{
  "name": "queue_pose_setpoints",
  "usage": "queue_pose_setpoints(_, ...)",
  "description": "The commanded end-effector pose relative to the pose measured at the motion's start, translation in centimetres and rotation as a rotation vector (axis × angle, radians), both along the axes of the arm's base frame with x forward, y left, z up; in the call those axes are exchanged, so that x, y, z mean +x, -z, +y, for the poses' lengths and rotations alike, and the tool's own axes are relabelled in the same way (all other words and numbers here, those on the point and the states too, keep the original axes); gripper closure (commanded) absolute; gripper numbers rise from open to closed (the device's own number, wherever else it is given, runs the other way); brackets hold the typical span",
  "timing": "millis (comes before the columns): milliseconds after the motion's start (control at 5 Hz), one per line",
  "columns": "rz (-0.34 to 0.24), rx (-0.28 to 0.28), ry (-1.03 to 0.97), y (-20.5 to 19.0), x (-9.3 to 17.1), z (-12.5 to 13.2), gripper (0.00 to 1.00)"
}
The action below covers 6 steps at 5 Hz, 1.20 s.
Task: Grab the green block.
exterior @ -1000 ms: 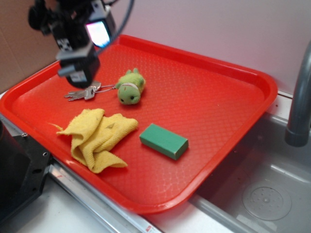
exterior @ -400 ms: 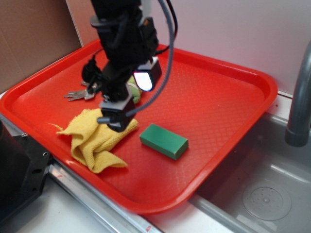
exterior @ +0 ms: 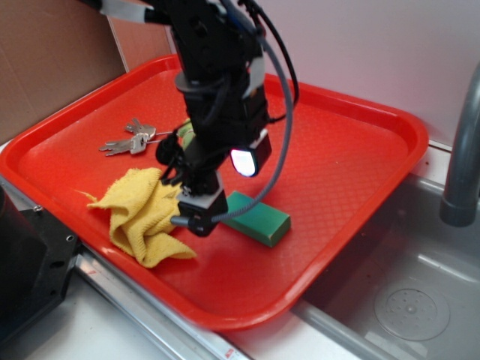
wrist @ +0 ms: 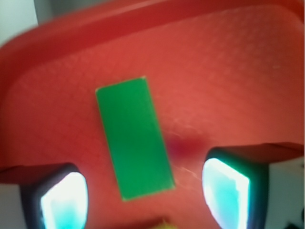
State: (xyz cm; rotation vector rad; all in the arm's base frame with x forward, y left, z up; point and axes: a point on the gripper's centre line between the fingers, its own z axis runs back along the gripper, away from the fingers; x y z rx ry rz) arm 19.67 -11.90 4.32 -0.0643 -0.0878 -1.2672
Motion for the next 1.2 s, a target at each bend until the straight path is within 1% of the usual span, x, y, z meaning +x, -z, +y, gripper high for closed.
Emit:
queue_pose_setpoints(0, 0.009, 0.01, 0.059, 2.0, -0.4, -0.1, 0.0)
queue_pose_setpoints(200, 0.016, 0.004, 0.082, 2.2, -0.3, -0.2, 1.0)
queue_pose_setpoints(400, 0.003, 0.019, 0.078, 2.1, -0.5, -0.3, 1.0)
queue_pose_setpoints(600, -0.011, -0.014, -0.008, 2.1, -0.3, -0.2, 1.0)
queue_pose_setpoints(800, 0.011, -0.022, -0.198, -0.2, -0.1, 0.7, 1.0)
queue_pose_setpoints(1000, 0.02, -0.079, -0.367, -3.7, -0.1, 2.1, 1.0)
